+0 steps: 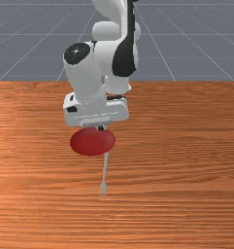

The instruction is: Put the fork on the plate

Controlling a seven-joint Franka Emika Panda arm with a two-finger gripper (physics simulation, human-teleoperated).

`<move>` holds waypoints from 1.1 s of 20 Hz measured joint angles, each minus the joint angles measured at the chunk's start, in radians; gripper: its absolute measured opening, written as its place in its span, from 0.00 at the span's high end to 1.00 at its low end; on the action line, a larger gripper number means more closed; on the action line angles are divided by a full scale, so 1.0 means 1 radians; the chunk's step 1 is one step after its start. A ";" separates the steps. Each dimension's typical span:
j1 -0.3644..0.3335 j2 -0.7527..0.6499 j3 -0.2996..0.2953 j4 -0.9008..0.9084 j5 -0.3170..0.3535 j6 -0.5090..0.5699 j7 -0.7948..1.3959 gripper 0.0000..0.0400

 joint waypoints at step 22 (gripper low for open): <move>-0.032 0.423 0.013 0.332 0.060 0.143 0.079 0.00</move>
